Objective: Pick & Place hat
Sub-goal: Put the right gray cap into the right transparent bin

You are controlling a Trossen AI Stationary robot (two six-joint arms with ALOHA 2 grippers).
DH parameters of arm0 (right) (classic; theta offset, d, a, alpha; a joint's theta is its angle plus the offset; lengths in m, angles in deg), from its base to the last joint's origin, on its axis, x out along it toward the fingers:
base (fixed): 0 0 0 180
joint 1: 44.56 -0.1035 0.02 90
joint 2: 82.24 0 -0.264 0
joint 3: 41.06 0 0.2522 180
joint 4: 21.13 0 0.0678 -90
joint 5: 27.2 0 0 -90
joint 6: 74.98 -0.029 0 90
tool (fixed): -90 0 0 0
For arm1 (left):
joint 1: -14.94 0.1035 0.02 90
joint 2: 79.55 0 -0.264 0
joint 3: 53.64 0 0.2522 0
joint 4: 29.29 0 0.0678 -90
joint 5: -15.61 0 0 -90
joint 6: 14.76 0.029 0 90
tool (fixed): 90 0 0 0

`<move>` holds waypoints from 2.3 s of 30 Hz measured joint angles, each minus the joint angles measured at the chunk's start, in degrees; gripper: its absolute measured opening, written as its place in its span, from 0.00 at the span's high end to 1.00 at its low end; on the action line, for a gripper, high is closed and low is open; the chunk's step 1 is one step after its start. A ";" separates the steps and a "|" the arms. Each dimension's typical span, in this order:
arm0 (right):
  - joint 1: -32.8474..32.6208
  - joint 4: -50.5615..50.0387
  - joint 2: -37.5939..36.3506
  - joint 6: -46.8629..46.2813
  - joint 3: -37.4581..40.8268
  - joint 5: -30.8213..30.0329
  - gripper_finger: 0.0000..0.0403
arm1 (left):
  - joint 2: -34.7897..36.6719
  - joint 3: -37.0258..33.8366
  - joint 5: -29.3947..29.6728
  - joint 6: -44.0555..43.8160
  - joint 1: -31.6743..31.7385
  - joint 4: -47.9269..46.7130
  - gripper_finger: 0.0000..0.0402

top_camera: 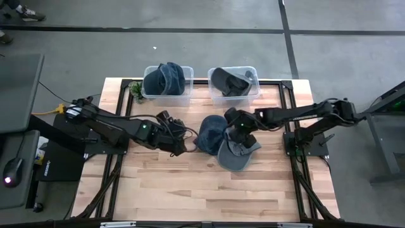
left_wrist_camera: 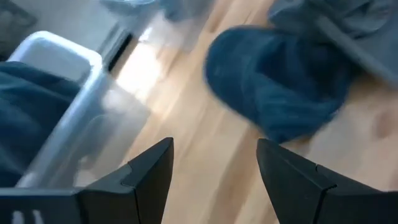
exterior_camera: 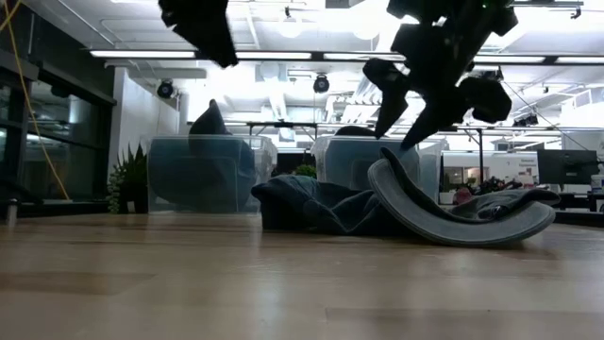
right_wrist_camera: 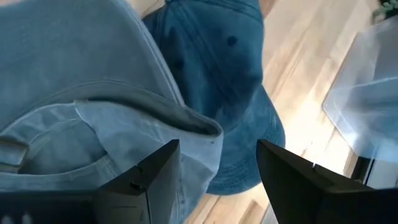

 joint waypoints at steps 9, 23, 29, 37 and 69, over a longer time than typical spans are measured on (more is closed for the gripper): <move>1.34 1.06 2.87 5.28 0.02 -0.19 0.49 | 0.37 -3.06 -4.54 -0.35 0.02 6.71 0.44; 1.66 3.61 3.39 7.00 -0.39 1.51 0.49 | 0.33 -3.08 -7.62 -0.22 0.02 9.70 0.44; 1.90 5.04 6.79 7.01 -0.44 2.69 0.49 | 0.33 -3.08 -9.04 0.19 0.02 9.78 0.44; 1.90 4.13 9.36 6.66 -0.44 3.67 0.49 | 0.33 -3.08 -9.12 0.35 0.02 9.99 0.44; -5.32 -11.31 9.32 -4.73 -8.66 -10.62 0.99 | 0.30 -3.03 -9.07 2.10 0.02 13.66 0.44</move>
